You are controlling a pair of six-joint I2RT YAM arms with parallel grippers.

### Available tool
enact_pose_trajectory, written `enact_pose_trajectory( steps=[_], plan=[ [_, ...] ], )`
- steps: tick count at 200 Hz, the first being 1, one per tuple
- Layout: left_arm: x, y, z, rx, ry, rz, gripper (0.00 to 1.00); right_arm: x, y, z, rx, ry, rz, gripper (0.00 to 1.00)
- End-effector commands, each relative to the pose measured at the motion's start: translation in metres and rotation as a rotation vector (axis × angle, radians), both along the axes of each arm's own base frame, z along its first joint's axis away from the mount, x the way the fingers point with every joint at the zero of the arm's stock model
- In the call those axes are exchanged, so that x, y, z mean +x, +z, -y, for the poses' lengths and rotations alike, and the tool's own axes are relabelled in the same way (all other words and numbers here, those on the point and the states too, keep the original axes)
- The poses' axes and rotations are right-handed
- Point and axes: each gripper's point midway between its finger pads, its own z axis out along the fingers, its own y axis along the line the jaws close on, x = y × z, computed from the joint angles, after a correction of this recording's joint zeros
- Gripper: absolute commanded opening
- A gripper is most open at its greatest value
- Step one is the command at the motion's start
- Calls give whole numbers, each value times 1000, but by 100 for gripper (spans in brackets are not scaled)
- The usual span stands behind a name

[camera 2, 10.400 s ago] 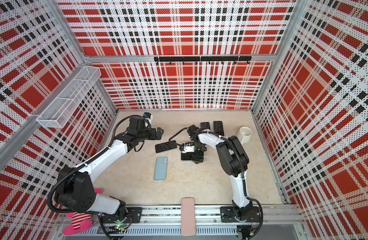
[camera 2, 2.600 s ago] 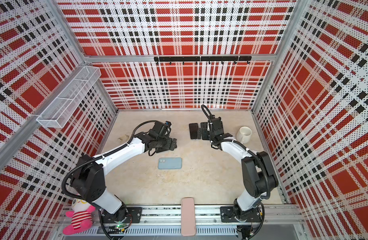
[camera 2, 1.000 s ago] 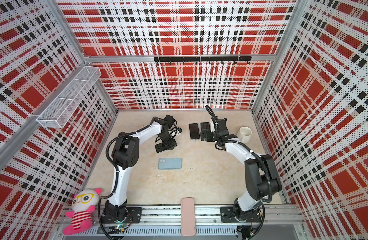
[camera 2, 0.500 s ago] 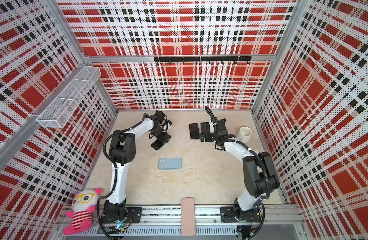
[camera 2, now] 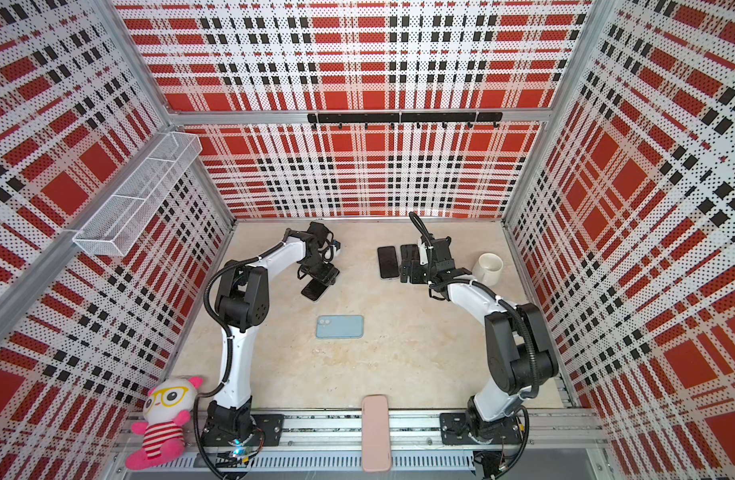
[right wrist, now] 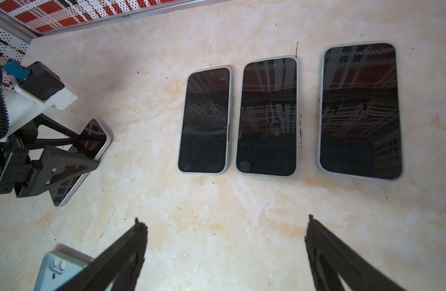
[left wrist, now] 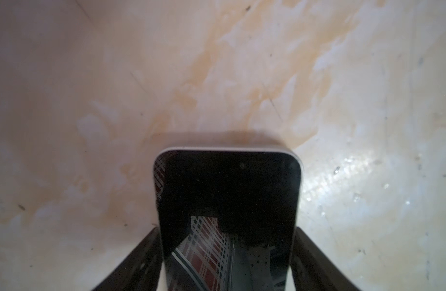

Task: Put the phone into the phone case
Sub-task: 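Lift the black phone with the left gripper while right gripper grasps its edge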

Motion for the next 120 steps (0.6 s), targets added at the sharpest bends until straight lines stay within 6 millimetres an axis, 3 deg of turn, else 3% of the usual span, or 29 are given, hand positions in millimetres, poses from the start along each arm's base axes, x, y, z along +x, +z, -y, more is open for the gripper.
enact_pose_trajectory(
  steps=[1,54,92,120],
  plan=[
    [-25,3,-11,1,122,-53,62,4,15,1,13,15,45,100],
    [-30,36,4,-148,243,39,61,-3,29,-5,28,71,96,100],
    [-26,54,9,-204,283,77,61,-10,38,-19,82,150,118,100],
    [-24,67,11,-233,293,108,60,-25,39,-33,103,237,112,99]
  ],
)
